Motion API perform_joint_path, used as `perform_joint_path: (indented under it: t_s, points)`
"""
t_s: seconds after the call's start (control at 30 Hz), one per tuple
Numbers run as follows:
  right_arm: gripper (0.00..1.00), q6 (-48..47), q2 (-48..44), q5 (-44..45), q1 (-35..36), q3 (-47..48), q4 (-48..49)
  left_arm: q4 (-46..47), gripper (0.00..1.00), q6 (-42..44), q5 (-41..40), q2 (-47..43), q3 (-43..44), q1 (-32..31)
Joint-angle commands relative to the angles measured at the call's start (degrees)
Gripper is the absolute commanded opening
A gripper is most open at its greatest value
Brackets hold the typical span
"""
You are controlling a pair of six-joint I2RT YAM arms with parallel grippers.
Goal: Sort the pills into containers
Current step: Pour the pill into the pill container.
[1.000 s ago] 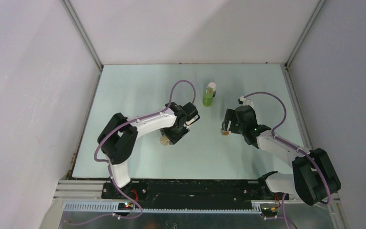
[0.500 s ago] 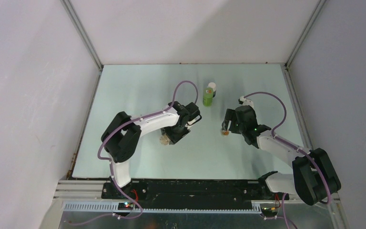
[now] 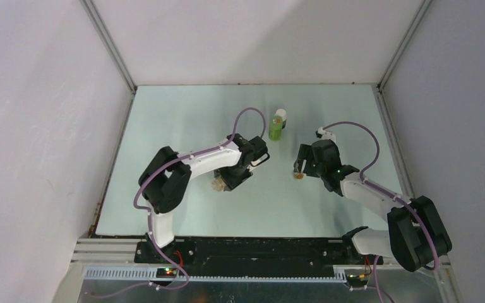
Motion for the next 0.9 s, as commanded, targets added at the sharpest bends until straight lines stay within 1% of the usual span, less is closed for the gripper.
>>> perform_joint_path:
  t_s: [0.0,0.63,0.87]
  points:
    - [0.79,0.77,-0.56,0.04,-0.21,0.41,0.96,-2.16,0.0,0.8,-2.82,0.93,2.35,-0.91]
    - [0.79,0.8,-0.29,-0.09,-0.26,0.41,1.02,-4.67,0.0,0.79,-5.74,2.57,4.51,-1.81]
    - [0.79,0.84,-0.29,-0.07,-0.25,0.41,0.96,-4.81,0.0,0.91,-5.28,2.93,5.03,-2.36]
